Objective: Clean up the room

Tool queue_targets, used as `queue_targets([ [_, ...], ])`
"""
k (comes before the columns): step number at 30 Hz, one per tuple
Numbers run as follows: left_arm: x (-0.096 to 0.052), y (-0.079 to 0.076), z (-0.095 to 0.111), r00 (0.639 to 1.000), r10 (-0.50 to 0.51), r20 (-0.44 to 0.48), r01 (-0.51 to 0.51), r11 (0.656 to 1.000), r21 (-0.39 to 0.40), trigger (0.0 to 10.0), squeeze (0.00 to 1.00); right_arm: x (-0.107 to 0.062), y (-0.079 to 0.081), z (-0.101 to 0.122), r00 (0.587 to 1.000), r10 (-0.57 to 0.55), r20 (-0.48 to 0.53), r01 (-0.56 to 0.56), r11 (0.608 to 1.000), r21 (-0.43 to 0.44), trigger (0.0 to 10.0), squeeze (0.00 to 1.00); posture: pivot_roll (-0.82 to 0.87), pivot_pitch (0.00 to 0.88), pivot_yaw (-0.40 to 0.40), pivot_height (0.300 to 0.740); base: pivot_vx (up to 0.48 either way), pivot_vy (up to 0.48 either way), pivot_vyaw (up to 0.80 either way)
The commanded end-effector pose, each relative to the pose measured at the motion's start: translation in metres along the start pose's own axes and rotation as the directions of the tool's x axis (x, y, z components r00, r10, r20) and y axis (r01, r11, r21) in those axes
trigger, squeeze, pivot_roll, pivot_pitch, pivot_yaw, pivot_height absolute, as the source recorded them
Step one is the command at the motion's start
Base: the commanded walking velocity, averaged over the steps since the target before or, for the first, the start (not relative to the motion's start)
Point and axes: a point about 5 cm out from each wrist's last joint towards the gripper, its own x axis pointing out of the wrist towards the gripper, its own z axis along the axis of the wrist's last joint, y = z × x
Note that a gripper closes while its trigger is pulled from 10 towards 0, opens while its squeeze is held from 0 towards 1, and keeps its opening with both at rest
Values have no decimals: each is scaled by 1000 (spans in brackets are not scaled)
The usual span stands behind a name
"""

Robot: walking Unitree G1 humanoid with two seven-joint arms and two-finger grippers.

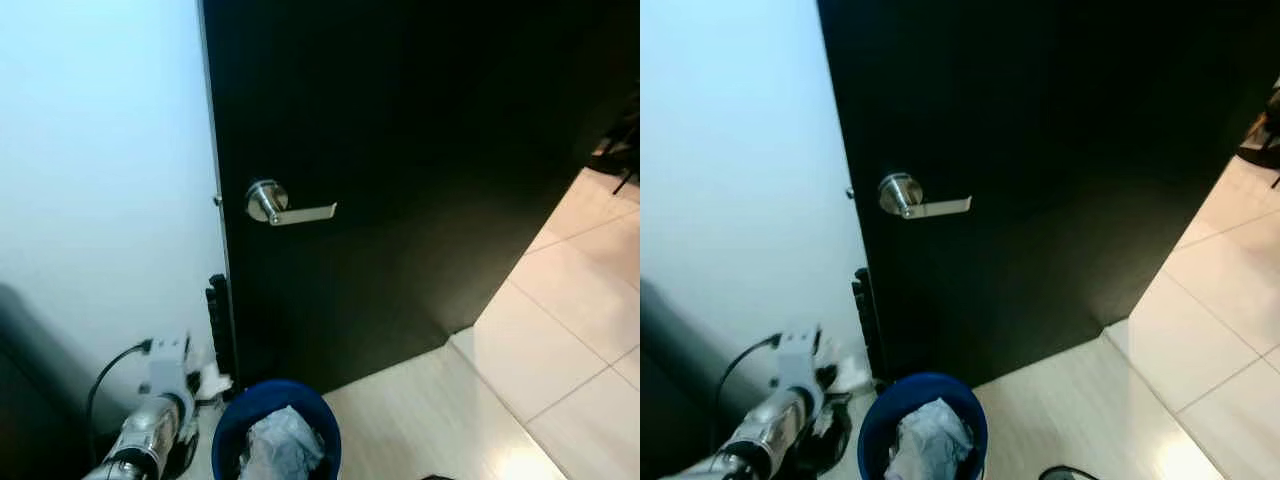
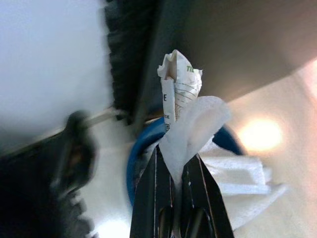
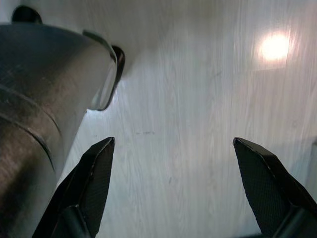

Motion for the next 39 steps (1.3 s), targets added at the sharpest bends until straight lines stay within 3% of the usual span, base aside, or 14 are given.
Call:
queue_targets([
  [1, 0, -11, -5, 997, -76, -4, 76, 997, -24, 10000, 0, 0, 0, -3, 1000, 0, -13, 0, 1000, 3, 10000, 0, -30, 0, -101, 740, 0, 0, 0],
  [3, 5, -29, 1, 978, -208, 5, 208, 978, 1, 10000, 0, 1, 2, 1, 1000, 3, -7, -3, 1000, -1, 10000, 0, -31, 0, -101, 740, 0, 0, 0],
  [6, 8, -46, 5, 951, -309, -19, 309, 949, 65, 10000, 0, 2, 6, 5, 1000, 8, -2, -8, 1000, -8, 10000, 0, -34, 0, -98, 740, 0, 0, 0],
  [15, 13, -58, 12, 938, -341, -58, 346, 932, 111, 10000, 0, 4, 15, 17, 1000, 11, 10, -11, 1000, -5, 10000, 0, -49, 0, -87, 740, 0, 0, -258],
  [21, 11, -44, 0, 965, -232, -121, 247, 960, 132, 10000, 12, 4, 19, 18, 1000, 10, 9, -11, 1000, 5, 10000, 0, -57, 0, -88, 740, 0, 0, 0],
  [22, 10, -43, -2, 966, -227, -126, 243, 962, 127, 10000, 1000, 4, 20, 17, 1000, 11, 6, -11, 1000, 3, 10000, 0, -58, 0, -88, 740, 0, 0, 0],
  [39, 12, -43, 6, 965, -242, -98, 254, 956, 145, 10000, 1000, 5, 21, 17, 1000, 7, 6, -7, 1000, 7, 10000, 0, -56, 0, -80, 740, 0, 0, 0],
])
